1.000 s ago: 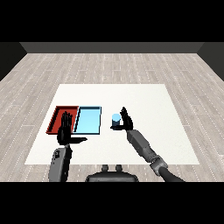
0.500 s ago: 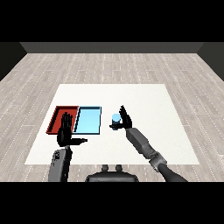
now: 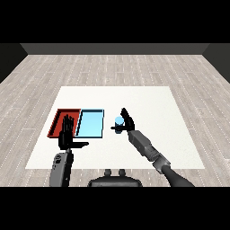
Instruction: Pick the blue can and put it in the blue box
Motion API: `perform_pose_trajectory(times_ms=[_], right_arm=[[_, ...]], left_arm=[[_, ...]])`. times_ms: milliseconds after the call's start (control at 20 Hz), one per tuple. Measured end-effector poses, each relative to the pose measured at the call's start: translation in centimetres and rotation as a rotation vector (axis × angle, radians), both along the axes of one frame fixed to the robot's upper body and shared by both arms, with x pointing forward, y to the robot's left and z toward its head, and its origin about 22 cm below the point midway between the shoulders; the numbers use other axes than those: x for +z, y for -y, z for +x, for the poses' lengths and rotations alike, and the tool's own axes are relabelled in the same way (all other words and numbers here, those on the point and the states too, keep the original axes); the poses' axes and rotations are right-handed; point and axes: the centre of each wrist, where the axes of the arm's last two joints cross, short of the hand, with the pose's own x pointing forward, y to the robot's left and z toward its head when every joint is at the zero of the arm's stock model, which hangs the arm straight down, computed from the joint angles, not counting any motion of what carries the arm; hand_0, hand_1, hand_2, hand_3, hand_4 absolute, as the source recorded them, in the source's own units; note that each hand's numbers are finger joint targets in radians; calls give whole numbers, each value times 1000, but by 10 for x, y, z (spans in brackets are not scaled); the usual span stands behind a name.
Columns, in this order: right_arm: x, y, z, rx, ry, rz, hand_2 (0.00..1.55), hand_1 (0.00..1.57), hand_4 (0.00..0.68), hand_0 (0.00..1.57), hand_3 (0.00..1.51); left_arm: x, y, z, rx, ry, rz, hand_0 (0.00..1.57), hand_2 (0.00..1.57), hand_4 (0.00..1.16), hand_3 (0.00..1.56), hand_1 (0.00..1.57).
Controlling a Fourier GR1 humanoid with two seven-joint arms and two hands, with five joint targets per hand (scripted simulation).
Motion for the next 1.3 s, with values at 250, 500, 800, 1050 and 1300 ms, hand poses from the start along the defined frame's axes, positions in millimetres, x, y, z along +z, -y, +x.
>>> perform_pose_trajectory(times_ms=[250,500,800,1050,1300], right_arm=[[-1,-4,0,-33,-37,-94,1483,1564,676,1564,1441],[7,-10,3,-44,-53,-149,1487,1560,677,1560,1435],[12,-13,2,-44,4,-159,1454,1494,651,1494,1411],[24,-18,6,-34,73,-163,1455,1481,646,1481,1415],[51,-29,17,-12,152,-157,1434,1458,660,1458,1411]], left_arm=[[4,3,0,2,6,2,0,0,0,0,0],[4,-5,-4,-4,9,-5,0,0,0,0,0],[-1,5,-3,-24,-13,-2,0,0,0,0,0],[0,19,1,-36,-34,43,0,0,0,0,0],[-11,42,7,-90,-82,47,0,0,0,0,0]])
